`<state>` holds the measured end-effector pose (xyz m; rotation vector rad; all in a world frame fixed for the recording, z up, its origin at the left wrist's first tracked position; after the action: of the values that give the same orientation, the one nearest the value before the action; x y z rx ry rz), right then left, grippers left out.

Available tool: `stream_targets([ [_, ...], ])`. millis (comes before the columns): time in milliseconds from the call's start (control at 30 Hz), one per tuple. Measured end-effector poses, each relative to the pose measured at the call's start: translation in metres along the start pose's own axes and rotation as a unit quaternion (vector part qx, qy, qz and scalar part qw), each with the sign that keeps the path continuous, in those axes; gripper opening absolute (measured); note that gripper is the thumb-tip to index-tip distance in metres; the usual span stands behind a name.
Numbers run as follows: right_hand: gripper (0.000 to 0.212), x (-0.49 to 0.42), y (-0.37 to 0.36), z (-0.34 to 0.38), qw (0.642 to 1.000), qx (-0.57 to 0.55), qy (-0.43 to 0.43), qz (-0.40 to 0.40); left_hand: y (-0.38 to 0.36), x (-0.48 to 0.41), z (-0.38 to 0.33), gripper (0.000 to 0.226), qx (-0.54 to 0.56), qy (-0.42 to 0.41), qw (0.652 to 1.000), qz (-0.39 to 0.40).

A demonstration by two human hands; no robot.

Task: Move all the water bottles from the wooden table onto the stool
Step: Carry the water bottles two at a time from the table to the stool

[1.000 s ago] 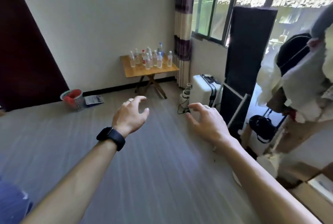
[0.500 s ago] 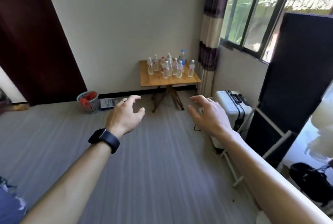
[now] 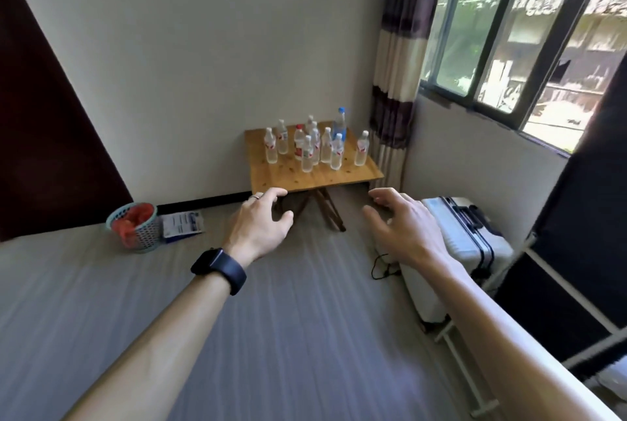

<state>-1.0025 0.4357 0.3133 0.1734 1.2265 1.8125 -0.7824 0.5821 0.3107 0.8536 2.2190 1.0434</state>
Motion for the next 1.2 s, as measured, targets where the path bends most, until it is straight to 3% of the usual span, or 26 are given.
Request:
stream_targets([
  [533, 0.043, -0.308, -0.115, -0.114, 0.998, -0.038, -0.014, 0.043, -0.110, -0.318, 0.019, 0.041, -0.009, 0.041, 0.999, 0.014],
  [1200, 0.055, -0.599, -0.310, -0.244, 0.981, 0.017, -0.104, 0.165, -0.281, -0.663, 0.106, 0.044, 0.026, 0.094, 0.988, 0.123],
])
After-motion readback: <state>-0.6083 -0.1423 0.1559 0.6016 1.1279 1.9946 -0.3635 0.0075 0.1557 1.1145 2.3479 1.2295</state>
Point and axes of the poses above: each hand's wrist, its own x-axis away from the middle knuckle, its own y-axis out of the back of the hand, z = x × y, the point moved 10 cm from there along -x, towards the middle knuckle, and after that the axes turned 5 degrees about y, right-handed, at the moved point
